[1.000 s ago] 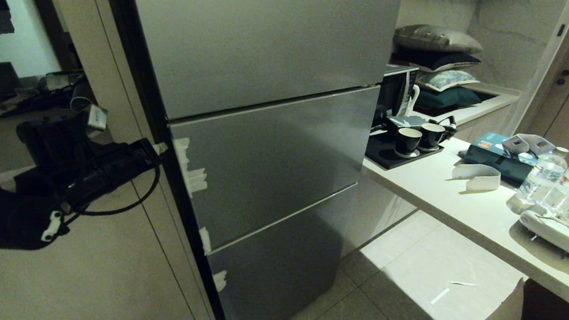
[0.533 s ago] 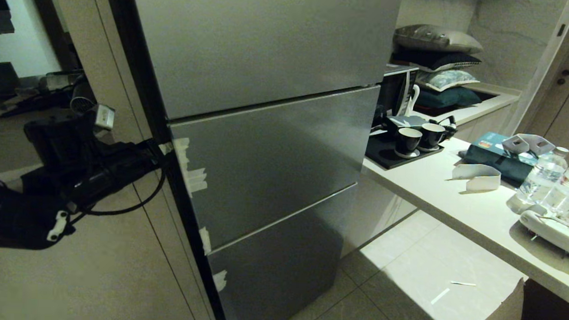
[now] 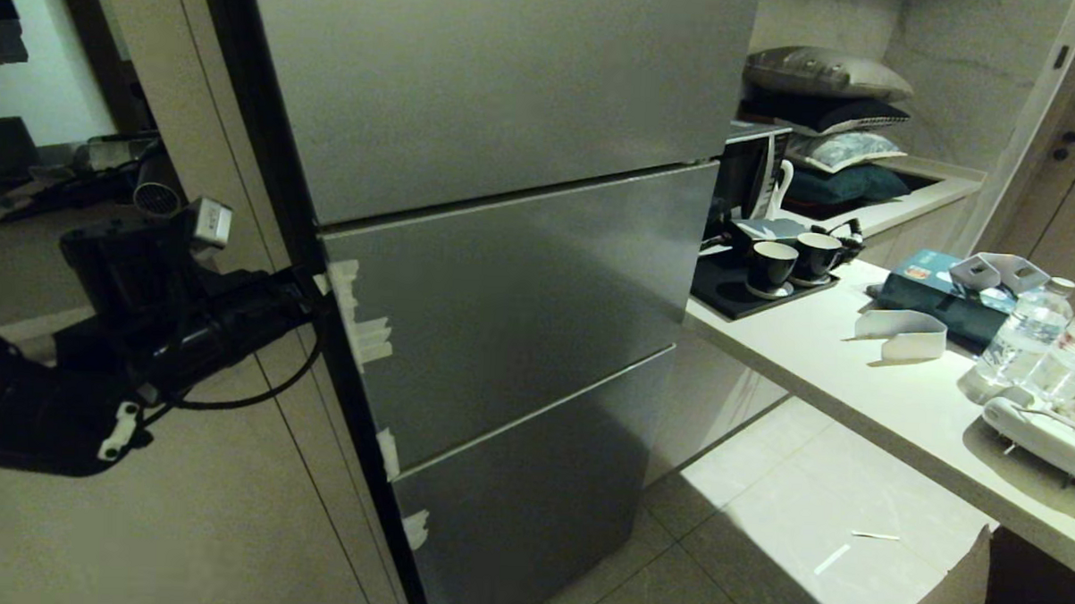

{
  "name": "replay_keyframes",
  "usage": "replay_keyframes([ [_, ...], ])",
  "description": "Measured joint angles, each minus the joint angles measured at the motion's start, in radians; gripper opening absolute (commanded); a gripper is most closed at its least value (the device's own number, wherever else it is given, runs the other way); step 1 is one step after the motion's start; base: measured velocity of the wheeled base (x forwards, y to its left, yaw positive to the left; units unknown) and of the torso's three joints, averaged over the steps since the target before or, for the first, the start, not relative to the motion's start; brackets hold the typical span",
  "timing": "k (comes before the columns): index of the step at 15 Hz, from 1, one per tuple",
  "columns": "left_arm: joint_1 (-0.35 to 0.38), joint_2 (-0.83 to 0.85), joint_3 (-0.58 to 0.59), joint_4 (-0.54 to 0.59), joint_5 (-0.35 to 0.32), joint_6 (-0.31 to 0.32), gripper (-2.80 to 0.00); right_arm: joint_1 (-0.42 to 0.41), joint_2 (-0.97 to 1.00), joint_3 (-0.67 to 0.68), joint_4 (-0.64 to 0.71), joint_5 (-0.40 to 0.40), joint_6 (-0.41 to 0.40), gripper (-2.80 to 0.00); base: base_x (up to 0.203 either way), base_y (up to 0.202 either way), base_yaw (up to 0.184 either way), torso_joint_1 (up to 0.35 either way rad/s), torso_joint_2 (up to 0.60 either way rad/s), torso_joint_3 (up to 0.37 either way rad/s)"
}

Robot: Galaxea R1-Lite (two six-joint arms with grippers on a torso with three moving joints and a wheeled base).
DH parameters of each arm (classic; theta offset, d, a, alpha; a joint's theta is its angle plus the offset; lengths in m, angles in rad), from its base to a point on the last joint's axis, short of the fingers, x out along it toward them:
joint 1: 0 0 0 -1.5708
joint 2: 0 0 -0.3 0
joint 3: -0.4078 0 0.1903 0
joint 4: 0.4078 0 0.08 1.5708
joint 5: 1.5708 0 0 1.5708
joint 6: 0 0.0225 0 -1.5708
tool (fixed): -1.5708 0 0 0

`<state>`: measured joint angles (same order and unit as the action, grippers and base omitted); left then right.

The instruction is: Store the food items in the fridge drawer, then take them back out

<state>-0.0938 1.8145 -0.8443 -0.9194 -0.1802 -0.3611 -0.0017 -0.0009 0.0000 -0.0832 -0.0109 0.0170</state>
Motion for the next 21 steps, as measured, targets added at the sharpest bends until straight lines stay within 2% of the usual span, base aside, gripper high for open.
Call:
replay_keyframes([
  [9, -0.026, -0.016, 0.021, 0.000, -0.001, 0.002, -2.80, 0.000, 0.000, 0.000, 0.001, 0.000, 0.000, -2.80, 0.000, 0.000, 0.000, 0.000, 0.00, 0.000],
  [14, -0.083, -0.017, 0.026, 0.005, 0.008, 0.009, -2.80, 0.000, 0.000, 0.000, 0.000, 0.000, 0.000, -2.80, 0.000, 0.000, 0.000, 0.000, 0.00, 0.000],
  [18, -0.122, -0.018, 0.027, 0.005, 0.056, 0.009, -2.80, 0.000, 0.000, 0.000, 0.000, 0.000, -0.001, -2.80, 0.000, 0.000, 0.000, 0.000, 0.00, 0.000],
  [21, -0.139, -0.022, 0.038, 0.002, 0.062, 0.009, -2.80, 0.000, 0.000, 0.000, 0.000, 0.000, 0.000, -2.80, 0.000, 0.000, 0.000, 0.000, 0.00, 0.000],
])
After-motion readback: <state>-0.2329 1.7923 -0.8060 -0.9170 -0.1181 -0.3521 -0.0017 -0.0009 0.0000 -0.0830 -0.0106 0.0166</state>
